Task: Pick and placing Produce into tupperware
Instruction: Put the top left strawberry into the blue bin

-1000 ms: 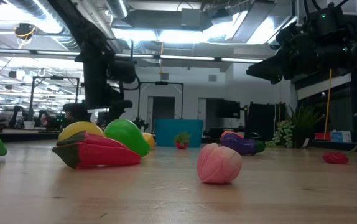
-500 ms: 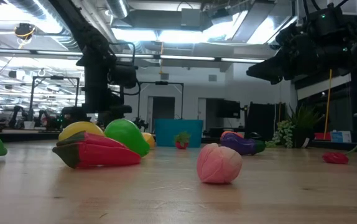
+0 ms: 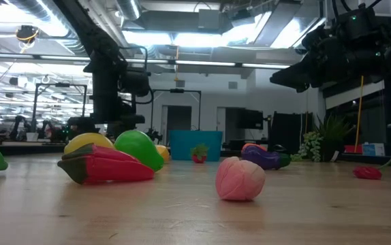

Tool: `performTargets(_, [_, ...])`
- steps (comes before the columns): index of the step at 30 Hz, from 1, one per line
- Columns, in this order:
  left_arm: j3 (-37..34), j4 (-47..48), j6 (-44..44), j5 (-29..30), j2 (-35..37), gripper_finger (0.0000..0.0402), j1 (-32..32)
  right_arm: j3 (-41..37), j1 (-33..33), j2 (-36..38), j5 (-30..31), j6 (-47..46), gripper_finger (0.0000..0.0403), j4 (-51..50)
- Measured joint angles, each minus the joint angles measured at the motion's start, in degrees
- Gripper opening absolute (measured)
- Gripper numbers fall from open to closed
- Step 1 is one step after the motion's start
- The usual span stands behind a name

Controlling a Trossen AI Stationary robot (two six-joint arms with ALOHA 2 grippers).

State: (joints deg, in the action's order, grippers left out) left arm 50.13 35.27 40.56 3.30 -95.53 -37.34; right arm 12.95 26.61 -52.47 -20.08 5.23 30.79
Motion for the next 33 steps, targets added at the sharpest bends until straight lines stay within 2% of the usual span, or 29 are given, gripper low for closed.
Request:
performTargets(5, [-0.02, -0.18, 0.0, 1.04, -0.04, 0.031, 0.0, 0.0, 0.0, 0.0, -0.01, 0.0, 0.0123, 0.0])
performTargets(14, [-0.02, -2.0, -0.38, 2.3, -0.13, 0.0241, -0.07, 0.0, 0.0, 0.0, 0.0, 0.0, 0.0123, -0.04])
performTargets(22, [0.04, -2.38, -0.73, -0.78, -0.13, 0.0193, -0.14, 0.0, 0.0, 0.0, 0.01, 0.0, 0.0123, -0.72])
performTargets(25, [0.07, -2.19, -0.83, -1.77, -0.11, 0.0192, -0.15, 0.0, -0.02, 0.0, -0.01, 0.0, 0.0123, -1.13])
performTargets(33, [0.09, -1.73, -0.83, -2.52, -0.09, 0.022, -0.09, 0.0, -0.02, -0.01, -0.01, 0.02, 0.0123, -1.55])
